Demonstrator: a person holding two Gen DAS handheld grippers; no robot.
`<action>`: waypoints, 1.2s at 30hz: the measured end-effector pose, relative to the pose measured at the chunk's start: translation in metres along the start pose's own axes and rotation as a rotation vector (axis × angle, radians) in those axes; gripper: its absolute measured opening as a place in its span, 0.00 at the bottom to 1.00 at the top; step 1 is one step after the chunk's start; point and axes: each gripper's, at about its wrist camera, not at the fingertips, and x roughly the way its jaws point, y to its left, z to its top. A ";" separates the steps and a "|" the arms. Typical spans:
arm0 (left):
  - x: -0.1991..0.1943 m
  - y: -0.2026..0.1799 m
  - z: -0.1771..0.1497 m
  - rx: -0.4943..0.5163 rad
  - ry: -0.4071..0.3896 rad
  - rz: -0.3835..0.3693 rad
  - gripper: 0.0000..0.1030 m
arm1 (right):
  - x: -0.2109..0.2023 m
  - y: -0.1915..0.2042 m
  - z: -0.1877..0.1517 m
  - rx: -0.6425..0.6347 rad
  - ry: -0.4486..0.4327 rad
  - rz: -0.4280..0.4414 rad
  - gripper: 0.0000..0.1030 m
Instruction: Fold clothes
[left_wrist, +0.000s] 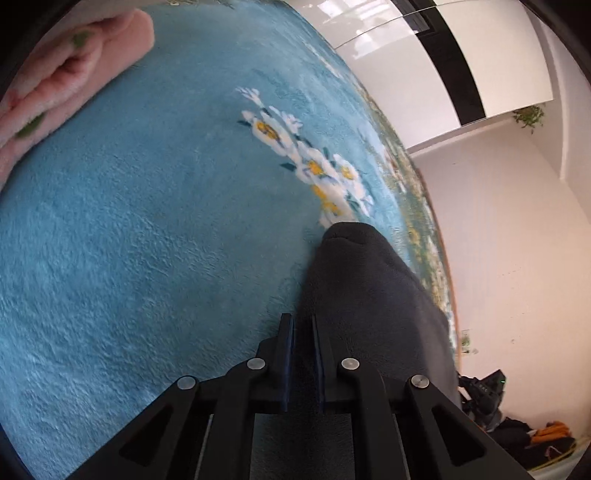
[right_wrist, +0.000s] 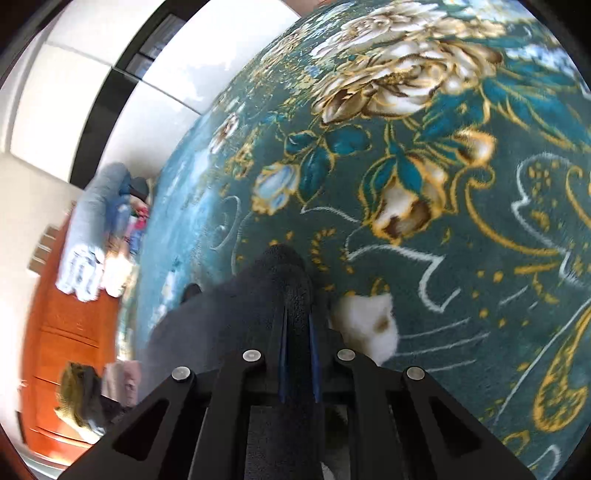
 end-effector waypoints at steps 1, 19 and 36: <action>-0.004 -0.002 -0.001 0.003 -0.003 -0.004 0.11 | -0.003 0.000 0.000 0.003 -0.003 0.020 0.11; -0.034 -0.012 -0.105 0.006 0.153 -0.111 0.76 | -0.085 -0.061 -0.106 0.078 0.076 0.297 0.56; 0.002 -0.045 -0.094 -0.053 0.025 -0.156 0.86 | -0.049 -0.041 -0.105 0.139 0.031 0.355 0.67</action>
